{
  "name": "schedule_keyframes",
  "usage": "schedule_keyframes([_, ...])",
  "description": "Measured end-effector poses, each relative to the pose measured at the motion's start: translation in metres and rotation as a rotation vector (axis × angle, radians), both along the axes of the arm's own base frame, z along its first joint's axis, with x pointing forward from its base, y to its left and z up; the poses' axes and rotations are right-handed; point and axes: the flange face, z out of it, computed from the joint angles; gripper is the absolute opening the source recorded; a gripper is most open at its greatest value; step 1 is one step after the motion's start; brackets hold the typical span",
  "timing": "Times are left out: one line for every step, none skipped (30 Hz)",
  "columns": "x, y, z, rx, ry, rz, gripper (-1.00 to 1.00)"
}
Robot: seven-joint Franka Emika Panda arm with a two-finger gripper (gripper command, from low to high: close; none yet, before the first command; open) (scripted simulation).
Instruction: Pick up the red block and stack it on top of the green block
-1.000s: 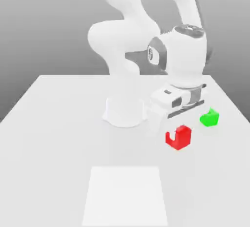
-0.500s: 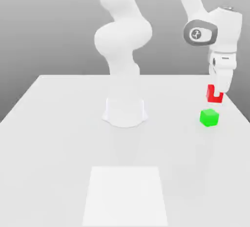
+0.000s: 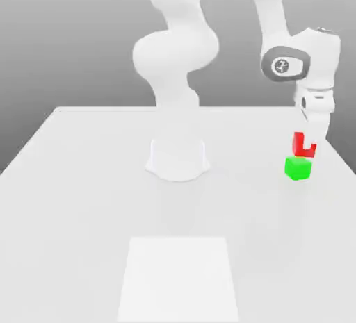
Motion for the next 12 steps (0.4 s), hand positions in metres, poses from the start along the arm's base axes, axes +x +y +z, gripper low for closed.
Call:
schedule_keyframes([0.001, 0.0, -0.003, -0.001, 0.001, -0.003, -1.0])
schedule_keyframes([0.001, -0.001, -0.007, -0.001, 0.003, -0.004, -1.0])
schedule_keyframes([0.0, -0.001, -0.01, -0.002, 0.005, -0.004, -1.0])
schedule_keyframes([0.0, -0.002, -0.013, -0.003, 0.007, -0.004, -1.0])
schedule_keyframes([0.0, -0.003, -0.017, -0.003, 0.009, -0.007, -1.0])
schedule_keyframes([0.0, -0.003, -0.018, -0.004, 0.011, -0.009, 1.0])
schedule_keyframes([0.0, -0.003, -0.018, -0.004, 0.011, -0.009, 1.0])
schedule_keyframes([0.001, -0.003, -0.018, -0.004, 0.011, -0.012, 1.0])
schedule_keyframes([0.002, -0.003, -0.018, -0.004, 0.011, -0.013, 1.0])
schedule_keyframes([0.001, -0.003, -0.018, -0.004, 0.011, -0.012, 1.0])
schedule_keyframes([0.001, -0.003, -0.018, -0.004, 0.011, -0.012, 1.0])
schedule_keyframes([-0.001, -0.003, -0.019, -0.004, 0.012, -0.004, 1.0])
